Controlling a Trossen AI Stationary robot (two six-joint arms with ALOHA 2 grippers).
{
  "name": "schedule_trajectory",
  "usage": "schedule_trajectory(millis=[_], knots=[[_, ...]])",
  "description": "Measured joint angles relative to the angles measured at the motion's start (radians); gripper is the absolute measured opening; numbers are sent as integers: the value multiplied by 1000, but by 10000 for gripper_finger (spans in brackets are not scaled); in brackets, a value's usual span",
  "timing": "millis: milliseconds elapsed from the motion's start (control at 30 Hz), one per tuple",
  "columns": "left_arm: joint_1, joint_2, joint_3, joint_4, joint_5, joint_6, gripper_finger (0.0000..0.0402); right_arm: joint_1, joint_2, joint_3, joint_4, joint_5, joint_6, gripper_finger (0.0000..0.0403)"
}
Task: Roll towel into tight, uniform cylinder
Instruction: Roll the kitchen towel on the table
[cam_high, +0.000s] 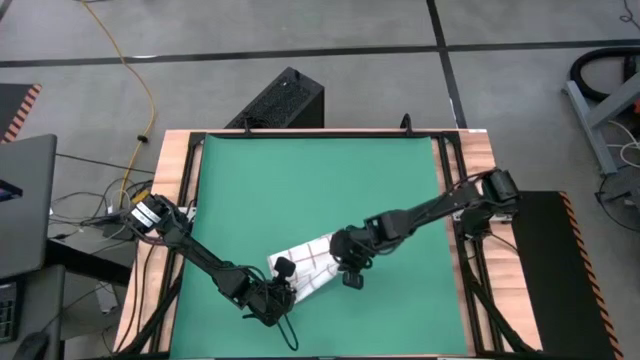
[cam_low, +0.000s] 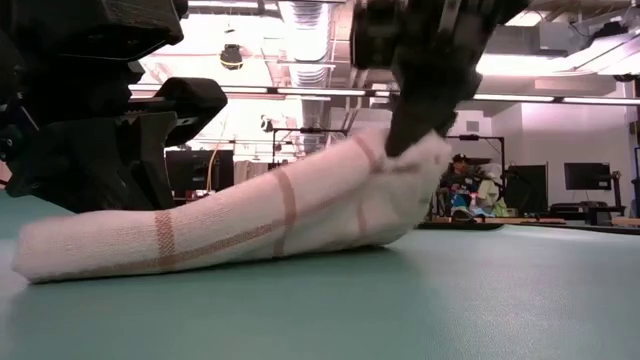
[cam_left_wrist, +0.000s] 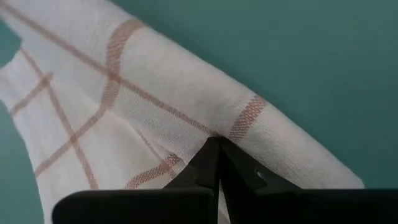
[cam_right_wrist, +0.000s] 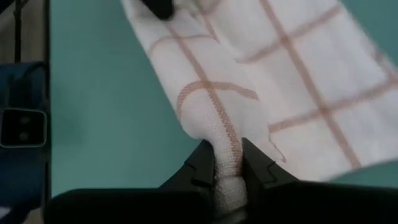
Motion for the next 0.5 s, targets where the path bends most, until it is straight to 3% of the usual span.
schedule_trajectory(millis=[300,500], knots=[[1,-59,-5,-16,70,17,0,-120,149,-20,-8,-241,-20,48],[-3,-150,-8,-34,161,18,0,-149,181,-21,7,-288,-24,48]])
